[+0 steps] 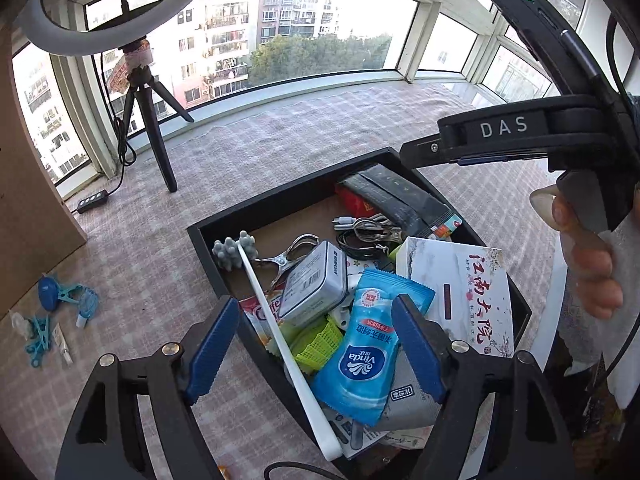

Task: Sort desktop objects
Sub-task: 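Withdraw both grippers and move them toward the white plastic bag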

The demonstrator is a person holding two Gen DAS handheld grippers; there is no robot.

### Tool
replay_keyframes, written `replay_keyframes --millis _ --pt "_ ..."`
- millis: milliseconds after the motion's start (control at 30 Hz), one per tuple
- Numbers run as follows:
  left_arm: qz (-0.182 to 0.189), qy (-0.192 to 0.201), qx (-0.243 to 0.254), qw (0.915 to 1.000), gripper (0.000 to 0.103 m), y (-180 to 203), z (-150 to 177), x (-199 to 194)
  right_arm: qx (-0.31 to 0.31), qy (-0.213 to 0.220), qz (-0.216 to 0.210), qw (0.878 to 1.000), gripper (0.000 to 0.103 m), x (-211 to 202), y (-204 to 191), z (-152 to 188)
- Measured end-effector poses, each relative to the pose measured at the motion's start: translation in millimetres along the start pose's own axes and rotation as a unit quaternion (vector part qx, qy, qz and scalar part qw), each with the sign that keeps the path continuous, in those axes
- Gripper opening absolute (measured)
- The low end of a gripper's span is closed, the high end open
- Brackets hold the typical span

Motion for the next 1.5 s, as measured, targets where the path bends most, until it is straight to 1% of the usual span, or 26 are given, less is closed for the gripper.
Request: replay_keyframes --millis 133,233,333,433,500,633,800,867,933,1100,1233,1300,1400,1500 --pt "-0.016 -0.002 -0.030 0.9994 0.073 -36.3 8.5 -10.2 -0.017 0.000 -0.016 1.000 0.068 3.1 -31.6 -0.4" --pt "-0.034 0.003 -0.060 0.9976 0.073 -71.3 16.4 -21.6 -0.032 0.000 -0.035 0.999 0.068 5.1 -61.7 -2.7" --pt "-0.052 0.005 -0.093 0.9943 0.073 -111.8 26.8 -34.0 -0.057 0.000 -0.055 0.997 0.068 6.2 -98.0 -5.7" --pt "-0.079 0.009 -0.128 0.9886 0.073 -159.0 36.8 -49.7 -0.088 0.000 -0.070 0.994 0.068 8.6 -137.5 -10.5" --pt "-0.094 0.012 -0.159 0.9827 0.073 -193.6 42.4 -59.8 -0.107 0.001 -0.080 0.991 0.068 11.4 -163.7 -15.5" --pt "-0.114 0.019 -0.227 0.9671 0.073 -258.9 49.7 -76.1 -0.139 -0.004 -0.099 0.985 0.068 23.0 -214.8 -26.6" --pt "-0.144 0.025 -0.270 0.9519 0.073 -324.1 47.8 -86.9 -0.163 -0.009 -0.126 0.979 0.066 42.7 -274.7 -45.5" --pt "-0.155 0.021 -0.285 0.9456 0.073 -348.6 47.1 -84.0 -0.170 -0.013 -0.137 0.976 0.064 53.8 -297.9 -52.5" --pt "-0.161 0.017 -0.304 0.9390 0.073 -368.9 47.3 -76.7 -0.181 -0.014 -0.134 0.974 0.061 67.8 -319.4 -58.9" --pt "-0.153 0.006 -0.357 0.9215 0.073 -406.4 52.2 -49.9 -0.198 -0.028 -0.129 0.971 0.061 110.5 -365.9 -68.7" --pt "-0.145 0.000 -0.401 0.9047 0.073 -430.5 55.3 -29.1 -0.189 -0.045 -0.126 0.973 0.061 146.7 -388.6 -75.1" --pt "-0.140 -0.003 -0.417 0.8982 0.073 -439.2 54.9 -19.9 -0.187 -0.051 -0.124 0.973 0.061 162.2 -396.8 -78.5" --pt "-0.137 -0.008 -0.430 0.8923 0.073 -448.1 54.8 -7.6 -0.183 -0.055 -0.123 0.974 0.061 180.2 -406.3 -82.6" --pt "-0.139 -0.015 -0.436 0.8890 0.073 -455.4 56.0 4.0 -0.181 -0.063 -0.120 0.974 0.061 195.5 -412.7 -84.5"
Point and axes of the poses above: each gripper's, at about its wrist camera, not at the fingertips, and x roughly the way its jaws point, y to its right, z to its underside, the point moved 10 cm from there along x, roughly the way its jaws point, and after that the axes turned 7 degrees about -x, right-handed, at the moved point
